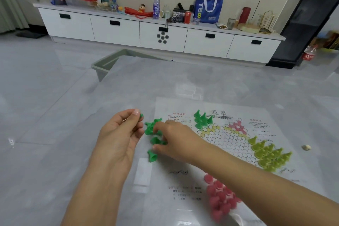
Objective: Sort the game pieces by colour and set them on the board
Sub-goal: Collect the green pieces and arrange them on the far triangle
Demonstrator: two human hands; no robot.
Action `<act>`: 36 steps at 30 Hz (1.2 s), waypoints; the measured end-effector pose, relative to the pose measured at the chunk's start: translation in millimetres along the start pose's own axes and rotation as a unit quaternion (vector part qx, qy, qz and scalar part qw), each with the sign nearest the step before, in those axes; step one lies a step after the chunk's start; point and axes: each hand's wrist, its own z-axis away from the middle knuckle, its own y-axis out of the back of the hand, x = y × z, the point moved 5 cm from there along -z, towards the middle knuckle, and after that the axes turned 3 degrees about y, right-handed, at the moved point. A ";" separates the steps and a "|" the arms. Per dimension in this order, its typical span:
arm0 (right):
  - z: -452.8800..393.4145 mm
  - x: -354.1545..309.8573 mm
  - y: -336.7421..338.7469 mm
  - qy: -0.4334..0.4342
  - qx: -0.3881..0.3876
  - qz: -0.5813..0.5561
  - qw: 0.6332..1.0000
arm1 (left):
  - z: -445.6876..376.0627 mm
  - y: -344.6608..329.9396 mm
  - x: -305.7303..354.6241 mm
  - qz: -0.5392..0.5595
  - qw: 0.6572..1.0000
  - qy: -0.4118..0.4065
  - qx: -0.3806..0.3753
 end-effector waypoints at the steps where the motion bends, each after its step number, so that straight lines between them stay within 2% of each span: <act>1: -1.3 -2.3 -2.7 0.007 -0.001 0.004 1.000 | -0.7 0.6 -0.3 0.006 1.000 0.000 -0.002; 8: -0.9 -3.3 -1.1 0.034 0.041 -0.012 0.999 | -1.7 3.8 -6.3 0.000 1.000 0.019 0.015; 10: 2.3 1.9 10.7 0.018 0.093 -0.068 0.993 | -2.1 3.6 -10.0 0.015 0.999 0.037 0.026; 13: 9.2 7.5 33.9 0.002 0.174 -0.207 0.963 | 0.0 -2.5 -17.5 0.036 0.996 0.080 0.024; 15: 13.1 5.3 41.7 0.025 0.177 -0.266 0.947 | 4.8 -10.3 -24.8 0.039 0.992 0.117 0.006; 19: 21.1 -0.2 42.6 0.069 0.153 -0.253 0.953 | 16.6 -30.7 -37.2 0.070 0.978 0.178 -0.083; 23: 27.6 3.3 38.2 0.075 0.145 -0.271 0.949 | 17.2 -34.3 -44.5 0.109 0.967 0.208 -0.103; 26: 31.0 14.0 41.5 0.053 0.160 -0.281 0.945 | 16.2 -31.3 -47.9 0.051 0.972 0.213 -0.084; 29: 36.5 41.2 51.7 -0.025 0.195 -0.310 0.930 | 14.7 -27.9 -47.6 -0.035 0.980 0.189 -0.046; 32: 47.5 73.4 61.1 -0.077 0.211 -0.267 0.937 | 12.3 -26.8 -45.8 -0.072 0.984 0.159 -0.035; 34: 55.4 92.8 65.0 -0.102 0.214 -0.174 0.956 | 11.2 -27.0 -45.8 -0.079 0.985 0.152 -0.035; 36: 60.9 106.1 61.8 -0.117 0.185 -0.082 0.972 | 10.8 -27.8 -46.3 -0.086 0.985 0.147 -0.037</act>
